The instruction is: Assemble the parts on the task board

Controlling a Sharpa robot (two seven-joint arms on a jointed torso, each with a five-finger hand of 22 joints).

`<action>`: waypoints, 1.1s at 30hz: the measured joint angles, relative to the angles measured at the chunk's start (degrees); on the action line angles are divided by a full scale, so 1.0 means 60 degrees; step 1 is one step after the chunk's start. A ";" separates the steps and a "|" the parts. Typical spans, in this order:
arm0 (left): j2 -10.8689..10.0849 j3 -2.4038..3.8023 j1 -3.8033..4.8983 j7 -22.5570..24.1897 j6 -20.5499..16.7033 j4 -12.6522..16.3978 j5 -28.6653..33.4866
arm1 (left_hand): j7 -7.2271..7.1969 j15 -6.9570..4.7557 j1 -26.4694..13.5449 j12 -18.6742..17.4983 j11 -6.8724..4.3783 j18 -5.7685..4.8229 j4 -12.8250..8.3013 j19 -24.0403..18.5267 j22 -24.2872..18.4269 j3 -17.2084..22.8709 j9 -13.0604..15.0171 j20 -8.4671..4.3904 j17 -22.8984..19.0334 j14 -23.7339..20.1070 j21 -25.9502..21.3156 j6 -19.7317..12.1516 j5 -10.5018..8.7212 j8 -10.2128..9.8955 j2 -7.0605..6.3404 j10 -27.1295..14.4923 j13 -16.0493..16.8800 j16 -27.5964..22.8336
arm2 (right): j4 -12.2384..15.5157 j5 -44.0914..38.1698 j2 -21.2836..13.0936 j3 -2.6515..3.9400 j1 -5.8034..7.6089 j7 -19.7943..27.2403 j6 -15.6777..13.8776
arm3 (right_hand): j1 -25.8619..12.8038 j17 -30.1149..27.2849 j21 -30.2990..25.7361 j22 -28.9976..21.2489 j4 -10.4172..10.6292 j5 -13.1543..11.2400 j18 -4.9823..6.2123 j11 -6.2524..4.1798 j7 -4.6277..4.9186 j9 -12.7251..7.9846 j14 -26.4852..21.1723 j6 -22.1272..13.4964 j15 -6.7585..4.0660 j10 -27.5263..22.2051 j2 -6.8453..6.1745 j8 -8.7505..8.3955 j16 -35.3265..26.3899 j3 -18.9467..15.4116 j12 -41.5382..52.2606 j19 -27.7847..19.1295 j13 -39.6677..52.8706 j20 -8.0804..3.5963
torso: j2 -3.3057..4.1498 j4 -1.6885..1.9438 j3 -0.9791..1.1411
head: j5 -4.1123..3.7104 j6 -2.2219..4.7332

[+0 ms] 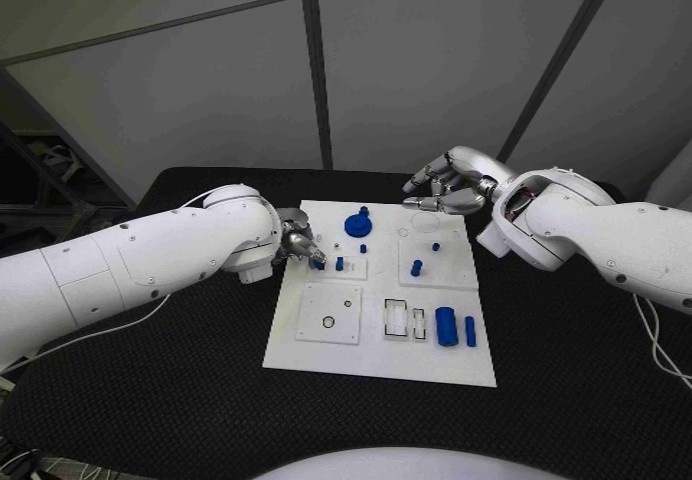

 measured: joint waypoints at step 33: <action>0.0225 0.0016 0.0021 -0.0071 0.0314 -0.0239 -0.0084 | -0.0341 -0.0116 -0.0382 -0.0042 -0.0070 0.0000 -0.0650 0.0069 0.0000 0.0548 0.0274 -0.0070 0.0000 -0.0016 0.0037 0.0069 -0.3025 0.0162 -0.0378 0.0078 -0.0030 0.0000 | 0.0011 0.0000 -0.0005 0.0000 0.0000 0.0010 0.0006 | 0.0000 0.0011 0.0000 0.0000 0.0000 0.0044 0.0000 0.0000 0.0000 0.0010 0.0000 0.0000 0.0000 0.0000 0.0000 0.0000 0.0000 0.0000 0.0000 0.0000 0.0000 0.0000 | 0.0005 0.0001 0.0004 | -0.0027 -0.0026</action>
